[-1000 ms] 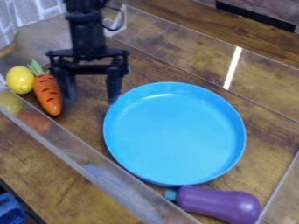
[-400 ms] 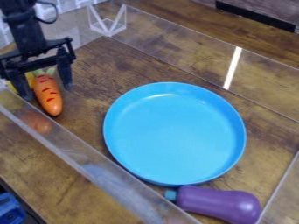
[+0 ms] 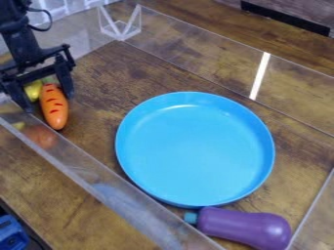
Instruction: Put the carrot on the blue tray
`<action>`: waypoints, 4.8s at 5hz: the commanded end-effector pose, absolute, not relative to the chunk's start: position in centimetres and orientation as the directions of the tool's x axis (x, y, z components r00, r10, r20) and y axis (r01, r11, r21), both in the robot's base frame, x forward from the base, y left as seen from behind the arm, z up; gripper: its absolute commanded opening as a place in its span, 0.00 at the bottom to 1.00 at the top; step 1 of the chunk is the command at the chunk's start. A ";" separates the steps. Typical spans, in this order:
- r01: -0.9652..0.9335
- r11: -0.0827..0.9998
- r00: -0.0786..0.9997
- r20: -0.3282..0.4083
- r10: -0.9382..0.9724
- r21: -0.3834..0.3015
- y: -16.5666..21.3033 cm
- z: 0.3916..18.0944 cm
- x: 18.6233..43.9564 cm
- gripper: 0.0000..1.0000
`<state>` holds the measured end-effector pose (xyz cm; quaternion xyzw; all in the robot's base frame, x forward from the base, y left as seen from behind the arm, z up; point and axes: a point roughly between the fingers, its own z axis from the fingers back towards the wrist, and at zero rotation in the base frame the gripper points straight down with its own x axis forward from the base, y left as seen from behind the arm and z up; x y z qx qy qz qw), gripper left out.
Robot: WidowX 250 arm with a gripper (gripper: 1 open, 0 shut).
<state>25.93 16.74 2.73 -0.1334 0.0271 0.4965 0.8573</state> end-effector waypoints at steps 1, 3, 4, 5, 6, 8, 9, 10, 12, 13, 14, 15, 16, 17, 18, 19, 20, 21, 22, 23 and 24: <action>-0.861 0.456 0.489 -0.122 0.864 -0.225 18.5 3.5 26.6 1.00; -0.842 0.481 0.519 -0.121 0.846 -0.243 18.0 4.1 27.3 0.00; -0.825 0.505 0.545 -0.119 0.830 -0.253 17.4 4.9 27.7 0.00; -0.807 0.529 0.571 -0.116 0.813 -0.264 16.8 5.8 28.1 0.00; -0.787 0.552 0.596 -0.114 0.794 -0.275 16.1 6.7 28.5 0.00; -0.743 0.600 0.649 -0.103 0.754 -0.297 14.4 8.7 29.1 0.00; -0.724 0.618 0.671 -0.101 0.735 -0.306 13.7 9.4 29.2 0.00; -0.713 0.626 0.683 -0.112 0.722 -0.316 12.8 10.2 29.6 0.00; -0.697 0.638 0.701 -0.124 0.703 -0.326 11.5 10.9 29.9 0.00; -0.691 0.640 0.707 -0.126 0.696 -0.335 10.9 11.1 29.9 0.00; -0.682 0.646 0.715 -0.127 0.688 -0.342 10.2 11.2 29.9 0.00; -0.658 0.668 0.739 -0.126 0.662 -0.346 8.9 11.3 29.9 0.00; -0.627 0.694 0.766 -0.120 0.631 -0.353 8.1 11.4 29.9 0.00; -0.604 0.710 0.785 -0.117 0.608 -0.363 7.1 11.6 29.6 0.00; -0.577 0.726 0.806 -0.113 0.582 -0.375 5.9 11.7 29.5 0.00; -0.555 0.738 0.821 -0.110 0.560 -0.385 4.9 12.0 29.3 0.00; -0.520 0.766 0.846 -0.104 0.523 -0.378 3.2 11.4 29.2 0.00; -0.484 0.791 0.868 -0.088 0.489 -0.374 1.5 10.5 29.2 0.00; -0.440 0.818 0.891 -0.071 0.448 -0.370 -0.1 10.2 29.7 0.00; -0.408 0.845 0.906 -0.039 0.421 -0.346 -0.6 10.2 30.5 0.00; -0.388 0.868 0.915 -0.014 0.404 -0.311 -0.5 10.3 31.0 0.00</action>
